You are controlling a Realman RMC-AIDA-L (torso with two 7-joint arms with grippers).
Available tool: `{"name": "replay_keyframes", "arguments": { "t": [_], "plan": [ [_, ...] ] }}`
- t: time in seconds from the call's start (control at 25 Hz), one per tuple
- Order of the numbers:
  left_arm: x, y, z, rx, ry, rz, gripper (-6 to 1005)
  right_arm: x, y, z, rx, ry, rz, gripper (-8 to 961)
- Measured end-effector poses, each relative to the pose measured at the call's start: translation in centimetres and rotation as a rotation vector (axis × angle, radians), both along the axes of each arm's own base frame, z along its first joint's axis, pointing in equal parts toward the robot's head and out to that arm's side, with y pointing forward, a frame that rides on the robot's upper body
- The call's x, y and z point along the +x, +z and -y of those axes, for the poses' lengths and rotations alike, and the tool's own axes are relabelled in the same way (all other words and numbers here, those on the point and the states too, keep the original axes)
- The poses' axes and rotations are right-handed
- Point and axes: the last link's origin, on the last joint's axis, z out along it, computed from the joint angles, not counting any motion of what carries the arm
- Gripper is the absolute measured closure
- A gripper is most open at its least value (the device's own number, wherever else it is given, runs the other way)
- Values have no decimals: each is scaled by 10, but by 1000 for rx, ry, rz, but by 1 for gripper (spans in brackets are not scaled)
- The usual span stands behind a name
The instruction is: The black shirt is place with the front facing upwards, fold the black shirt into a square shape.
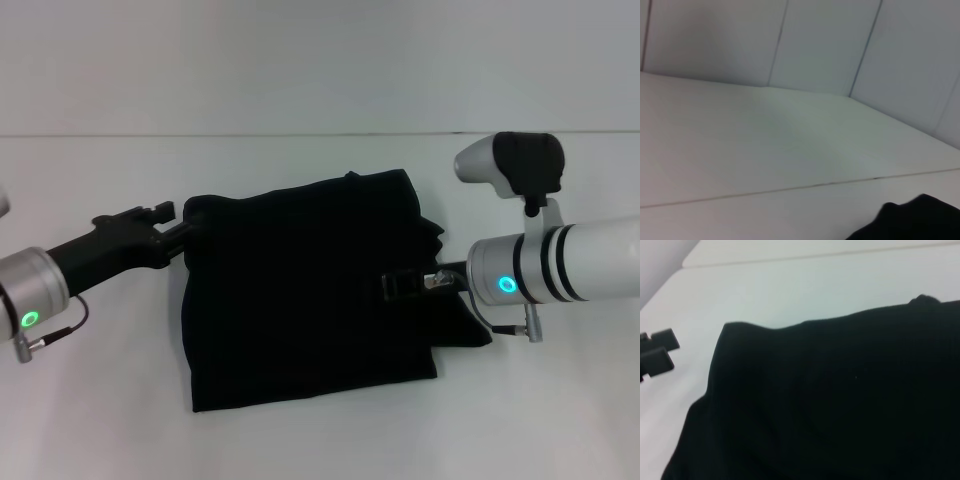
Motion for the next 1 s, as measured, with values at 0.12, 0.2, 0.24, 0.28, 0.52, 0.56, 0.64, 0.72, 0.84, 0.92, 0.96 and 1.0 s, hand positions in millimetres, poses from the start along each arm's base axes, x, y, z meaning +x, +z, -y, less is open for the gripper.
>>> {"name": "replay_keyframes", "arguments": {
  "t": [0.12,0.2,0.24,0.28,0.52,0.56,0.64,0.72,0.84,0.92,0.96,1.0],
  "plan": [
    [6,-5,-3,-9,-29,-15,476,-1,2,1,12,12,-38,954],
    [10,-8,-6,-13,-49,-22,476,-1,1,4,1,10,-59,954],
    [13,-9,-7,-16,-59,-26,476,0,1,6,-5,6,-65,954],
    [16,-12,-9,-21,-70,-30,476,1,0,8,-12,0,-68,954],
    [22,-26,-18,-31,-74,-75,475,3,2,19,-43,-12,-141,954],
    [22,-27,-19,-32,-74,-86,475,2,5,22,-49,-10,-167,954],
    [22,-29,-20,-30,-67,-104,475,3,13,27,-54,-2,-221,954],
    [20,-29,-22,-23,-53,-118,475,5,19,33,-58,0,-256,954],
    [17,-30,-23,-8,-44,-146,475,8,26,40,-92,2,-289,954],
    [16,-31,-23,-1,-44,-163,475,11,27,45,-122,-4,-294,955],
    [15,-32,-24,3,-45,-173,475,13,26,47,-128,-8,-292,955],
    [15,-32,-24,6,-46,-180,474,15,25,48,-134,-15,-287,955]
  ]
}}
